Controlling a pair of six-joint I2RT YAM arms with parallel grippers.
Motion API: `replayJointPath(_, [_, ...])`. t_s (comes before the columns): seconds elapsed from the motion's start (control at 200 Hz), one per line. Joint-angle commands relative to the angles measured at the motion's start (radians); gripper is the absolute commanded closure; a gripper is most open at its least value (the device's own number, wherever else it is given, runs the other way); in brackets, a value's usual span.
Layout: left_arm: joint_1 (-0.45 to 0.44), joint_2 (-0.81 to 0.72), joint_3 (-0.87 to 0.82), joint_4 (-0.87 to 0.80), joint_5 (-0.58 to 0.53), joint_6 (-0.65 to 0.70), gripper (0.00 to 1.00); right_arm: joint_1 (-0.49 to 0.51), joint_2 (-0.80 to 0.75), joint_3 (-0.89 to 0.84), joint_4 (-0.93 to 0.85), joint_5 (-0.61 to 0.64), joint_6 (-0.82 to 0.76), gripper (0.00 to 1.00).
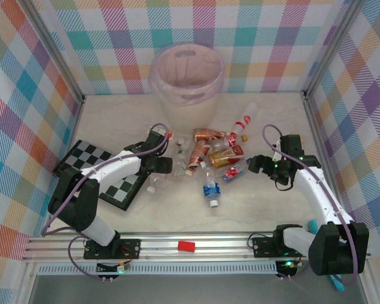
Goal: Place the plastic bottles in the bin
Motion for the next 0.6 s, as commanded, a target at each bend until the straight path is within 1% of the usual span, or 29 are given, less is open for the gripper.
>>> replayJointPath(0.0, [0.009, 0.042, 0.017, 0.01, 0.025, 0.002, 0.28, -0.011, -0.014, -0.01, 0.043, 0.001, 0.011, 0.06])
replayJointPath(0.075, [0.009, 0.061, 0.017, 0.02, 0.036, -0.004, 0.25, -0.014, -0.012, -0.012, 0.043, 0.002, 0.007, 0.06])
replayJointPath(0.205, [0.008, 0.081, 0.011, 0.03, 0.044, -0.015, 0.25, -0.018, -0.008, -0.016, 0.048, 0.002, 0.006, 0.06])
replayJointPath(0.31, [0.008, 0.083, 0.005, 0.034, 0.046, -0.022, 0.3, -0.02, -0.005, -0.019, 0.052, -0.001, 0.007, 0.06])
replayJointPath(0.395, [0.009, 0.077, 0.0, 0.033, 0.045, -0.028, 0.36, -0.025, 0.001, -0.023, 0.058, 0.001, 0.011, 0.06])
replayJointPath(0.595, [0.008, 0.024, -0.002, -0.003, 0.037, -0.034, 0.39, -0.029, 0.02, -0.037, 0.084, 0.019, 0.016, 0.06])
